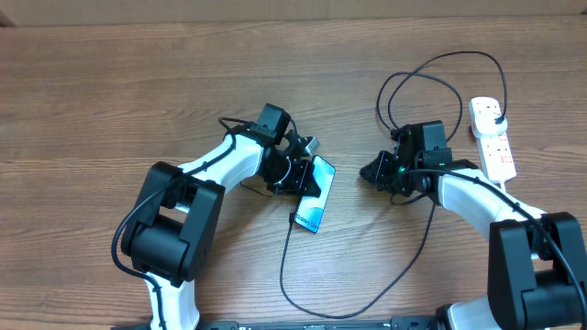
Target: Plug charger to phone and switch on socket
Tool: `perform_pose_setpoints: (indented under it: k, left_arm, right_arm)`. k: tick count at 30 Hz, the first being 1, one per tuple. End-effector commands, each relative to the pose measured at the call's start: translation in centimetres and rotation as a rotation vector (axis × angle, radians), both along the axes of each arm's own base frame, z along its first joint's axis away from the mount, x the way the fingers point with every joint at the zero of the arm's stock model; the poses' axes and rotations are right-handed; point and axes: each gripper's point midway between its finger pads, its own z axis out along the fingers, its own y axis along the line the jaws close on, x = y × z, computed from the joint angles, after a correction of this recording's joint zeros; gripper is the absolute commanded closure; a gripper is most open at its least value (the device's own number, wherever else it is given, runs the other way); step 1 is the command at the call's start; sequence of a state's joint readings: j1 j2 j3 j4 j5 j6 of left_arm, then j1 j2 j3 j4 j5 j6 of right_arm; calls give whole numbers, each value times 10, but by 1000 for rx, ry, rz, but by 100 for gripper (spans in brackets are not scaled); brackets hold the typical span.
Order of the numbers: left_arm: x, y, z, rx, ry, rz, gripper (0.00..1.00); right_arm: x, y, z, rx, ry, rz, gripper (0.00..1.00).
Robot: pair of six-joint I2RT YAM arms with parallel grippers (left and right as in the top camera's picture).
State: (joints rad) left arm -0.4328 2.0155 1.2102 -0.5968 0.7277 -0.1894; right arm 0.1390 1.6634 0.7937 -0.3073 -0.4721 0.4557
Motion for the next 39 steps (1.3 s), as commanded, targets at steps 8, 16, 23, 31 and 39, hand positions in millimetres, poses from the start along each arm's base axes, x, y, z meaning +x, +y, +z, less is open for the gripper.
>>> perform_pose_setpoints:
  k: [8,16,23,31,39]
  left_arm:
    - [4,27,-37,198,-68,4,96]
    - [4,27,-37,199,-67,4,96]
    - [8,43,-40,241,-51,37,96]
    - [22,71,-41,247,-23,121,96]
    - [25,79,-42,252,-12,157,96]
  right_arm:
    - [-9,4,-7,10,68,-41,96]
    - [-19,34,-5,33,92,-6,89]
    - [-31,69,-4,26,91,27,89]
    - [-39,94,0,45,63,102,50]
    - [-22,107,16,133,8,66,0]
